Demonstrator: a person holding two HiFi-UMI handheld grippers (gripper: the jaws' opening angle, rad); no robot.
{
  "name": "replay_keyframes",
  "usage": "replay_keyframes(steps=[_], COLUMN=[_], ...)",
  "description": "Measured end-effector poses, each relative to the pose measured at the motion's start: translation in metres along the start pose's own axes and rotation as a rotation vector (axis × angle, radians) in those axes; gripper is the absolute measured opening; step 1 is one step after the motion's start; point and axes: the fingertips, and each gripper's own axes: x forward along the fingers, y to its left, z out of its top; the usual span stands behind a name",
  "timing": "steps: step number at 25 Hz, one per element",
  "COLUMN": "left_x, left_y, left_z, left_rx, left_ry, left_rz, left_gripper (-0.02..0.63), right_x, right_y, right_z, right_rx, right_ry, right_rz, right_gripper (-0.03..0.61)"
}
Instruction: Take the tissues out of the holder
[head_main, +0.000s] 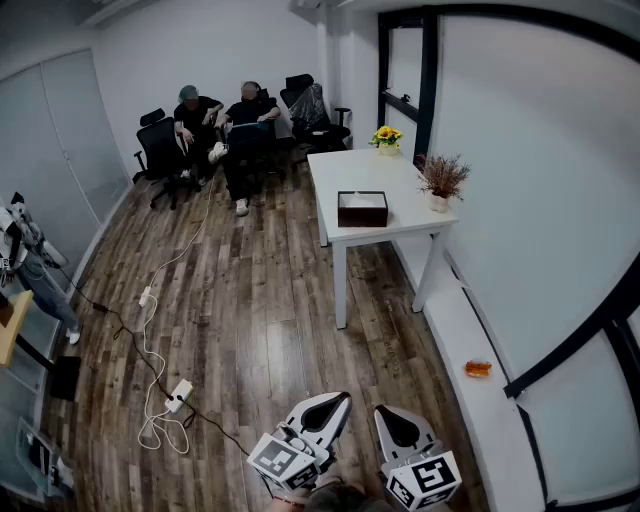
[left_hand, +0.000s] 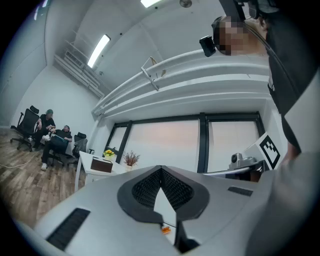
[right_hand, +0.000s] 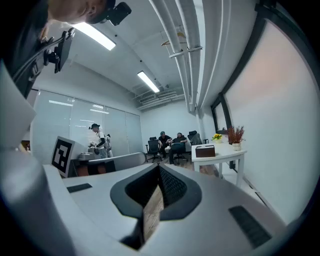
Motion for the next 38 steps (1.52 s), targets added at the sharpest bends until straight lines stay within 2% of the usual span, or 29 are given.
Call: replay_keyframes(steps=[7, 11, 16, 21, 29, 38], left_x=[-0.008, -0.012, -0.014, 0.006, 0.045, 0.086], left_y=[0.004, -0.001, 0.000, 0.004, 0.021, 0.069], left_z=[-0.006, -0.006, -0.015, -0.019, -0.019, -0.016], left_rx=[0.007, 0.020, 0.000, -0.009, 0.006, -0.025], left_ry=[0.022, 0.008, 0.019, 0.037, 0.020, 0.045], left_rz=[0.042, 0.056, 0.081, 0.089, 0.047, 0.043], left_gripper=[0.008, 0.008, 0.008, 0.008, 0.008, 0.008], right_x=[0.002, 0.002, -0.002, 0.002, 0.023, 0.075], right_y=[0.002, 0.003, -0.001, -0.024, -0.055, -0.087], right_z=[0.007, 0.002, -0.001, 0.002, 0.010, 0.020], right_rx=[-0.013, -0.017, 0.015, 0.015, 0.009, 0.023], right_ry=[-0.046, -0.046, -0.053, -0.073, -0.079, -0.073], right_rz=[0.012, 0.038, 0.049, 0.022, -0.001, -0.024], right_gripper=[0.006, 0.006, 0.006, 0.006, 0.006, 0.006])
